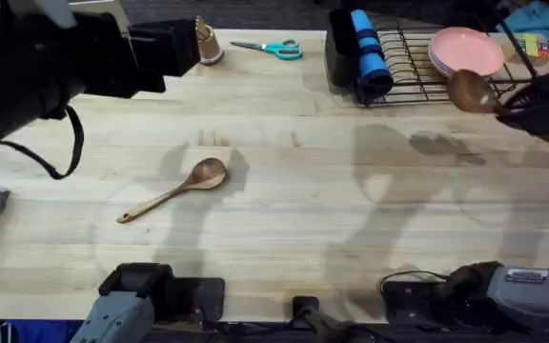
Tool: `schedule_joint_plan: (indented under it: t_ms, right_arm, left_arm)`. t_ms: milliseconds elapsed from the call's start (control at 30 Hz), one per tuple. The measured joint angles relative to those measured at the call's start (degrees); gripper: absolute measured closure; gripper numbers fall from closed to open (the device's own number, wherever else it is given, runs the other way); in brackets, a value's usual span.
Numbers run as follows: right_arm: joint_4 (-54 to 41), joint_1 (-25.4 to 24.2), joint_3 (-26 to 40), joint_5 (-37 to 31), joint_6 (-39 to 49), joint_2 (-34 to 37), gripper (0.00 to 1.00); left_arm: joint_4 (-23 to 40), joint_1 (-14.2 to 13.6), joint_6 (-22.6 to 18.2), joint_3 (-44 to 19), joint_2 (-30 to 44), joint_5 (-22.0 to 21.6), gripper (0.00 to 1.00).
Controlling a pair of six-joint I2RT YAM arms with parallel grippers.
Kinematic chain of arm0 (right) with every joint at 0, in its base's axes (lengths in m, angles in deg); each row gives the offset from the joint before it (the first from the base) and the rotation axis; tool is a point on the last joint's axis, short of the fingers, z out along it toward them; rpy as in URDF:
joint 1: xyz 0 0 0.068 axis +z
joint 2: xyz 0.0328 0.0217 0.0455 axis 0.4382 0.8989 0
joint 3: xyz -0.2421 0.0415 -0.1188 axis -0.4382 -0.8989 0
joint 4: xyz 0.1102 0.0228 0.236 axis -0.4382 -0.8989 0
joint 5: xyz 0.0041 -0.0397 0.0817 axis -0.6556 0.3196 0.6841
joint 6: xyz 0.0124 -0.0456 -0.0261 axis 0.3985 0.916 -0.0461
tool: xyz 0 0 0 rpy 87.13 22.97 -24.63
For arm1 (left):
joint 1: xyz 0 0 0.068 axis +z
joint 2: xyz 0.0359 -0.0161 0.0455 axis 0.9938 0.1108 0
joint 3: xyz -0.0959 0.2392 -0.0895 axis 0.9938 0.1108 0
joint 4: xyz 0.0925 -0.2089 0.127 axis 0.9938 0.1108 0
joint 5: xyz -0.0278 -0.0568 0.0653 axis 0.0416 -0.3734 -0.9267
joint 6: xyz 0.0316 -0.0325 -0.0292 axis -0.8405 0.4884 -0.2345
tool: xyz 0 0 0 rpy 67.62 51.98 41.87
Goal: Pick up the spoon on the table one by one and put them onto the rack
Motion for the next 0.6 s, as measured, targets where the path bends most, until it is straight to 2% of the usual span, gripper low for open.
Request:
schedule_joint_plan:
  t_ms: [367, 600]
  right_arm:
    - [-0.17, 3.49, 0.0, 13.59, -0.44, 0.0, 0.969]
    - [1.41, 6.33, 0.0, 18.88, -1.34, 0.0, 0.969]
  left_arm:
    - [0.0, 0.0, -0.01, 0.0, 0.02, 0.0, 0.008]
    - [-0.02, 0.0, 0.01, 0.0, 0.0, 0.0, 0.007]
